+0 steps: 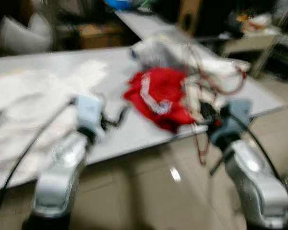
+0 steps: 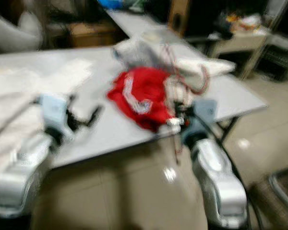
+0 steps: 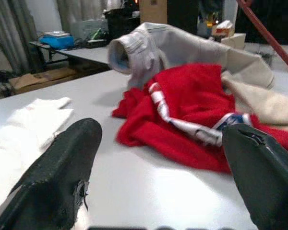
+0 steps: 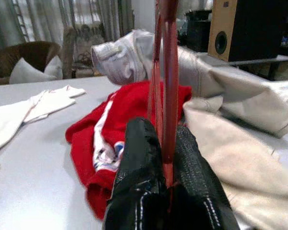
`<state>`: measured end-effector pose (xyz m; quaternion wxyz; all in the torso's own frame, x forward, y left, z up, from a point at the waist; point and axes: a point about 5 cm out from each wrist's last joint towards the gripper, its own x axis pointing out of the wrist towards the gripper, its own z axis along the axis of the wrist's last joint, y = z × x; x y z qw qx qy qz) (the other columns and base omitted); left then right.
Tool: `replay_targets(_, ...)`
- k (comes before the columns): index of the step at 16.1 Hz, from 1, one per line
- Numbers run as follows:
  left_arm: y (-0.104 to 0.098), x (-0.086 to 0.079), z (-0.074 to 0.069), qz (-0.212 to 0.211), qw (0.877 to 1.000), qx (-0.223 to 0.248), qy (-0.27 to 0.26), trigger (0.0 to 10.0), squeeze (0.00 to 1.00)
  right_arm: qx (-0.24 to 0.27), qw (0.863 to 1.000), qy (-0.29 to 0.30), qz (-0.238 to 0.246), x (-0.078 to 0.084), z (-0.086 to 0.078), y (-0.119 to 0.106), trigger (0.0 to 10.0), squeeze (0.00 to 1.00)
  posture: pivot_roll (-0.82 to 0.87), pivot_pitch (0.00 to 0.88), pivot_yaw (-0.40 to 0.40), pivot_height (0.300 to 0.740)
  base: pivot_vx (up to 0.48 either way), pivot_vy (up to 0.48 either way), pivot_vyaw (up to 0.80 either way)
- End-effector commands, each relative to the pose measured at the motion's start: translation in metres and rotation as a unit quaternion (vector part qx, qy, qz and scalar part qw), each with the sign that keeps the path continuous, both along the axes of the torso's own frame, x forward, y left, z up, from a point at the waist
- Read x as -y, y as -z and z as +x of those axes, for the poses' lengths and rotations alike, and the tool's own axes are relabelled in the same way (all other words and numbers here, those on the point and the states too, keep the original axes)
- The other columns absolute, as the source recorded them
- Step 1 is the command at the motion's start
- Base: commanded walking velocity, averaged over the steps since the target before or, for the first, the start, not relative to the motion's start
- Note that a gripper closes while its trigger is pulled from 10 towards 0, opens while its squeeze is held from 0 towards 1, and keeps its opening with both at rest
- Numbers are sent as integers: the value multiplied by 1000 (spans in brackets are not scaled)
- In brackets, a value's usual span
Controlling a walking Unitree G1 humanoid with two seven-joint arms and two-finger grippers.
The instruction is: Hang hanger
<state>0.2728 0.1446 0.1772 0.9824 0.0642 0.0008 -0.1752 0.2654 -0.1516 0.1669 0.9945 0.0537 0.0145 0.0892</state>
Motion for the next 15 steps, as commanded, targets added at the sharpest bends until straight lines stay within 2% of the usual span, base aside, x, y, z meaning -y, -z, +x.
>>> replay_targets(1, -3, -5, 1, 6, 1000, 4, -5, 10000, 0, 9, 1000, -3, 2, -3, -1, -4, 10000, 0, -95, 0, -31, 740, 0, 386, 0)
replay_targets(4, -4, -5, 2, 9, 1000, 2, -5, 10000, 0, 11, 1000, -4, 0, -5, -1, -4, 10000, 0, -94, 0, -32, 740, 0, 380, 0)
replay_targets(6, -3, -5, 3, 11, 1000, 1, -4, 10000, 0, -9, 999, -34, -20, -12, 0, -2, 10000, 0, -98, 0, -32, 740, 0, 379, 0)
replay_targets(9, -3, -4, 2, 11, 1000, 0, -3, 10000, 0, -13, 999, -41, -28, -15, -1, -1, 10000, 0, -100, 0, -35, 740, 0, 380, 0)
replay_targets(10, -3, -4, 2, 9, 1000, -2, -2, 10000, 0, -37, 998, -48, -21, -15, -3, 4, 10000, 0, -100, 0, -37, 740, 0, 322, 0)
replay_targets(12, -3, -3, 1, 11, 1000, -2, 1, 10000, 0, -17, 999, -22, -21, -10, -2, 1, 10000, 0, -100, 0, -38, 740, 0, 0, 0)
replay_targets(15, -3, -2, 2, 13, 1000, -1, 5, 10000, 0, 9, 1000, -18, -20, -8, -2, -5, 10000, 0, -102, 0, -35, 740, 0, 0, 0)
